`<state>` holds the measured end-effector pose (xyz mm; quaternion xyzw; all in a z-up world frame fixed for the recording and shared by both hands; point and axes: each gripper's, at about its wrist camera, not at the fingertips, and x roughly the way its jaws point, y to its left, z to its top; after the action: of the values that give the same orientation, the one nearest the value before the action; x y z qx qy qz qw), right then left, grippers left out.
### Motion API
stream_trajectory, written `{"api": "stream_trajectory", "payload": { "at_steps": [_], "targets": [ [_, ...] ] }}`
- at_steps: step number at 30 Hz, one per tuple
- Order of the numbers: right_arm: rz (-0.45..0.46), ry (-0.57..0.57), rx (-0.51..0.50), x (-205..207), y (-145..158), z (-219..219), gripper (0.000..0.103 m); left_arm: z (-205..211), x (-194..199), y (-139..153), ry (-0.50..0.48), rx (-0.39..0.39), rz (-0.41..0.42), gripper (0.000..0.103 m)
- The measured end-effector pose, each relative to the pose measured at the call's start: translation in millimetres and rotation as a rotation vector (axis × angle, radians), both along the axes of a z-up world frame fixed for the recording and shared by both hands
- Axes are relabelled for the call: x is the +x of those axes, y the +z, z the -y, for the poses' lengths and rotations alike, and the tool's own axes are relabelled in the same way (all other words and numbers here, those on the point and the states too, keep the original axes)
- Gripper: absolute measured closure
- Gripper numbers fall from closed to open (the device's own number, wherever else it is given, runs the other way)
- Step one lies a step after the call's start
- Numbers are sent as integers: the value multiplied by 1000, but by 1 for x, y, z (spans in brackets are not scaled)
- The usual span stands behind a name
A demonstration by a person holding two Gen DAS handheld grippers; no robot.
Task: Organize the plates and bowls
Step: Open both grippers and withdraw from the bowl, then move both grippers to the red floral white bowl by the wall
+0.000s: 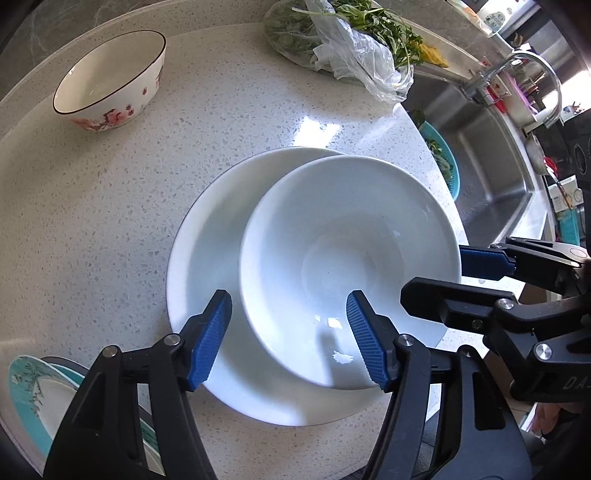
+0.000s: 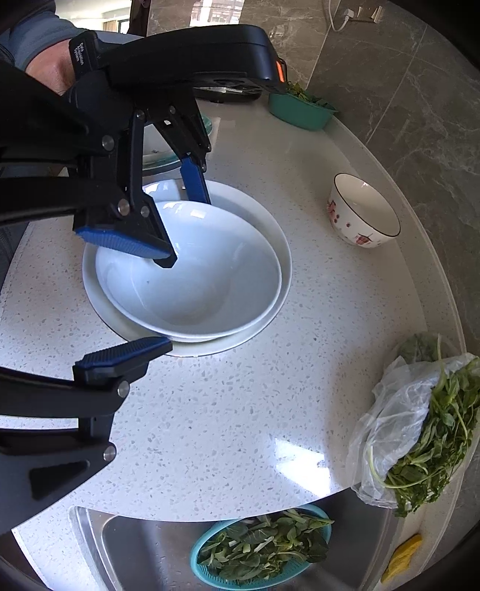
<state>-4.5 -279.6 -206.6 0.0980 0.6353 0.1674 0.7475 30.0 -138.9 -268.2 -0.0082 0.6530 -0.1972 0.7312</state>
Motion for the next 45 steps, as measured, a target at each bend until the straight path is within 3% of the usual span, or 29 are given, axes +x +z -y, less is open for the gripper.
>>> {"api": "stream_trajectory", "payload": {
  "at_steps": [10,19,22,24,26,29,32,35,38,42,45],
  "targets": [
    [-31,51,-3,13,-19,-14,56,-6,-10,10,-1,-9,1,39],
    [-17,75,-38,23,-16,-14,57,-14,-15,39,-7,4,38,39],
    [-4,78,-51,17,-5,-13,47,-24,-17,56,-2,1,64,39],
    [4,81,-63,13,2,-13,31,-31,-16,69,7,-13,80,37],
    [27,78,-97,9,13,-9,29,-44,-14,89,17,-62,108,29],
    [76,45,-28,11,37,8,27,-60,-6,116,-12,-109,164,0],
    [186,-10,152,23,66,32,11,-81,7,128,-30,-94,217,0],
    [228,-58,321,41,85,49,0,-114,31,132,13,-32,263,0],
    [273,-48,317,61,97,44,0,-150,55,132,87,-66,296,0],
    [276,-32,311,96,98,26,0,-181,84,120,122,-32,338,0],
    [263,12,273,124,88,3,0,-193,110,97,142,-7,307,0]
  ]
}}
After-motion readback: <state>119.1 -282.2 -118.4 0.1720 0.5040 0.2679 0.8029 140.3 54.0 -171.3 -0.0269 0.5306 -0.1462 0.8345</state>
